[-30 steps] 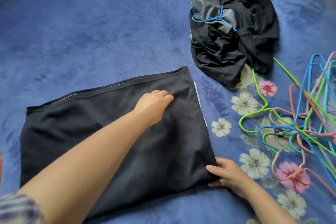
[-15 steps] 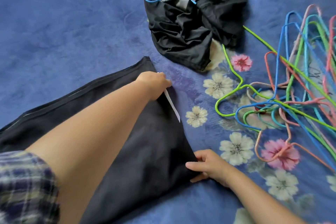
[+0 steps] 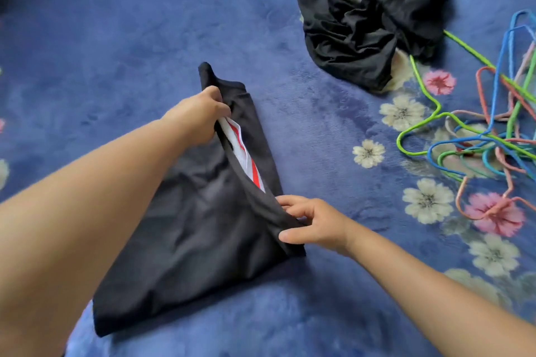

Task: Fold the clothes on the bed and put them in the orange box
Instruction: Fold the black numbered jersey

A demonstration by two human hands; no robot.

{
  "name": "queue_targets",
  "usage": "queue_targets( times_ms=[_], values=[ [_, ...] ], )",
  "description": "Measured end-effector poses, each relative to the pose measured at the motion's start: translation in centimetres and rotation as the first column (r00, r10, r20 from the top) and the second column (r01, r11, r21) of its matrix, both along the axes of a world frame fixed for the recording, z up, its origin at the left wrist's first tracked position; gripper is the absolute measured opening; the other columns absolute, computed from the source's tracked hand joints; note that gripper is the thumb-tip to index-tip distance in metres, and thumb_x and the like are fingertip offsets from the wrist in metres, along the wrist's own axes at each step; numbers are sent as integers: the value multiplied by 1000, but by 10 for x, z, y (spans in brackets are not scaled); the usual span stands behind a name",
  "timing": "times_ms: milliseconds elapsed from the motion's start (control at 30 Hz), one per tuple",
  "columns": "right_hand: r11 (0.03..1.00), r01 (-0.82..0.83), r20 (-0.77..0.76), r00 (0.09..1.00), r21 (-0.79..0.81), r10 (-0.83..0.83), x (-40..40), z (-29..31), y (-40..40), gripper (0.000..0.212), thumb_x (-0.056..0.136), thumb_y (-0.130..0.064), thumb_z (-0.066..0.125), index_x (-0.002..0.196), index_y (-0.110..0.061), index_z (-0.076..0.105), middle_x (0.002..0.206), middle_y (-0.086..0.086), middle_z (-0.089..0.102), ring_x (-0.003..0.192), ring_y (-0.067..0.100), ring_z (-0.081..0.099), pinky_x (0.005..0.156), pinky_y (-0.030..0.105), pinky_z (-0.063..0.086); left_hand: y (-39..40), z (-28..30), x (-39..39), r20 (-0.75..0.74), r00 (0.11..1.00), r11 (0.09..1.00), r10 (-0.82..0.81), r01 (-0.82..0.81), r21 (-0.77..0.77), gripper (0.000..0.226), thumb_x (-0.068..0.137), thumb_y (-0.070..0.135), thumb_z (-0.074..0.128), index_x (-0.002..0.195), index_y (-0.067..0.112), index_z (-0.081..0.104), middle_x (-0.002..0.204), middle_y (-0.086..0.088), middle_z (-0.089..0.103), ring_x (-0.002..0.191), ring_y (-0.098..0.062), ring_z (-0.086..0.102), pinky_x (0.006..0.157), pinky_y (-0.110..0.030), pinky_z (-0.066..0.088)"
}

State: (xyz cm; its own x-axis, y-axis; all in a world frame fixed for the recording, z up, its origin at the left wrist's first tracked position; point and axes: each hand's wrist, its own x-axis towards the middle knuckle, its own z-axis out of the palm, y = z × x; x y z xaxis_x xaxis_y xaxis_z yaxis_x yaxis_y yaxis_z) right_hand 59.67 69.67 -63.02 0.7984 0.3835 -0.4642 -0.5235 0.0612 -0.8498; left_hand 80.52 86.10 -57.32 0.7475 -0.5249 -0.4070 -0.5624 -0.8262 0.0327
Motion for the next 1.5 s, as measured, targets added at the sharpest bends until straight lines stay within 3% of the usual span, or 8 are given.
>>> queue_targets(
  times_ms=[267, 467, 800, 933, 1167, 1267, 1400, 1500],
  values=[
    [919, -247, 313, 885, -308, 343, -3, 22, 116, 39, 74, -22, 46, 89, 9, 64, 119, -42, 48, 112, 16, 56, 98, 40, 42, 157, 18, -20, -151, 939, 912, 309, -338, -233, 45, 74, -14, 44, 102, 11, 70, 112, -5, 50, 109, -23, 50, 96, -28, 38],
    [821, -310, 356, 787, -479, 505, -4, 9, 217, 34, 78, -20, 41, 79, 7, 61, 123, -3, 55, 103, 26, 55, 84, 40, 47, 229, 8, -27, -410, 722, 643, 557, -688, -337, 27, 79, 8, 55, 104, 5, 64, 96, -4, 53, 72, -14, 48, 51, -11, 39],
    [586, -328, 273, 650, -741, 709, -2, -26, 289, 54, 75, -34, 22, 98, -6, 63, 134, 6, 48, 112, 29, 49, 88, 39, 46, 278, -58, -43, -396, 731, 610, 556, -683, -402, 80, 80, -10, 46, 146, 31, 23, 152, -2, 12, 131, -18, 33, 79, -12, 36],
    [405, -501, 130, 496, -765, 859, -12, -23, 280, 59, 84, -9, 39, 143, -5, 32, 156, 12, 8, 143, 27, 16, 114, 35, 25, 282, -81, -64, -350, 683, 545, 641, -726, -419, 64, 91, 5, 44, 147, 24, 21, 151, -9, 16, 136, -24, 27, 105, -28, 25],
    [190, -346, 155, 125, -919, 980, -27, -20, 254, 84, 50, -17, 76, 130, -16, 53, 140, 4, 48, 129, 20, 46, 107, 33, 32, 265, -84, -114, -425, 441, 365, 791, -897, -251, 91, 85, 45, 60, 148, 9, 6, 149, -15, 23, 137, -29, 24, 109, -37, 23],
    [264, -162, 229, 206, -951, 951, -29, -33, 221, 84, 36, -16, 71, 117, -19, 49, 123, 4, 62, 117, 22, 56, 103, 36, 39, 262, -88, -145, -485, 411, 390, 772, -908, -150, 86, 80, 49, 64, 139, 6, 20, 139, -14, 40, 128, -31, 39, 99, -39, 35],
    [-7, 24, 0, 252, -1000, 968, -21, -40, 170, 105, 29, -31, 64, 131, -15, 41, 142, 10, 36, 131, 31, 29, 107, 47, 10, 270, -90, -166, -592, 361, 345, 720, -927, -146, 70, 77, 36, 71, 127, 7, 32, 128, -9, 53, 118, -30, 48, 95, -36, 41],
    [-58, 7, -50, 417, -998, 907, -24, -49, 157, 126, 19, -33, 76, 136, -15, 34, 141, 13, 33, 130, 36, 28, 99, 59, 29, 273, -91, -179, -656, 354, 343, 667, -927, -152, 77, 74, 23, 73, 134, 11, 26, 127, -8, 52, 117, -30, 50, 97, -36, 42]
  ],
)
